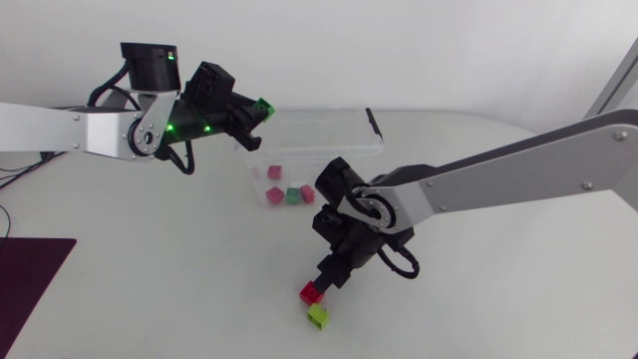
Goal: Pick up the duplo bricks and place them in the container
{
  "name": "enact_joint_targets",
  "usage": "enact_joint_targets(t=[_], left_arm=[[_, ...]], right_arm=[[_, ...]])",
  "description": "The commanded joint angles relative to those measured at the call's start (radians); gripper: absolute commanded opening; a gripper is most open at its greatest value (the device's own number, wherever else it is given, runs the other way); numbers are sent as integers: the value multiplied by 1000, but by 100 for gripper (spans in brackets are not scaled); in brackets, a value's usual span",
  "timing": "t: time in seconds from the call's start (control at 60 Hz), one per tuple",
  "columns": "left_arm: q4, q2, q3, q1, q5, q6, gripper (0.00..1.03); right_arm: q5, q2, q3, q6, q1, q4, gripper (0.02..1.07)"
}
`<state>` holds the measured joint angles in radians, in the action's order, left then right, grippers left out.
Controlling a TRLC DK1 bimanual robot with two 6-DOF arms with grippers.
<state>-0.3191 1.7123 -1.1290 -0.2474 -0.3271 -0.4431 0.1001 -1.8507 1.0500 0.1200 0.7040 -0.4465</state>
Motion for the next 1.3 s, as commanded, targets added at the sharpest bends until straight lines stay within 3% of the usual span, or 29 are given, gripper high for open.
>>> enact_joint_targets(t=[0.0, 0.083, 0.133, 0.183, 0.217, 0.283, 0.4, 0.517, 0.7, 0.833, 1.2, 1.283], left_arm=[[11, 55, -68, -13, 11, 32, 32], [60, 98, -126, -26, 11, 55, 33], [110, 116, -158, -26, 2, 61, 43], [147, 125, -176, -27, -9, 61, 63], [192, 127, -192, -27, -13, 55, 86], [230, 118, -192, -26, -38, 46, 98], [265, 44, -143, -20, -64, 18, 98], [315, -88, -41, 2, -141, -39, 98], [393, -226, 112, 8, -233, -204, 98], [457, -250, 221, -33, -240, -378, 98], [494, -143, 307, -173, -254, -595, 98], [496, -112, 318, -205, -254, -645, 98]], right_arm=[[-3, 21, -18, 15, -6, -9, 28], [-5, 59, -19, 12, -15, -27, 28], [-5, 79, -16, 12, -26, -37, 28], [-5, 107, -7, 13, -43, -50, 28], [-7, 123, 2, 15, -55, -60, 28], [-7, 157, 31, 23, -86, -83, 28], [-5, 203, 107, 41, -141, -115, 28], [-5, 219, 200, 56, -192, -127, 28], [0, 183, 364, 63, -232, -127, 28], [9, 116, 479, 61, -242, -121, 28], [18, -53, 614, 41, -265, -20, 29], [20, -93, 647, 38, -274, -9, 40]])
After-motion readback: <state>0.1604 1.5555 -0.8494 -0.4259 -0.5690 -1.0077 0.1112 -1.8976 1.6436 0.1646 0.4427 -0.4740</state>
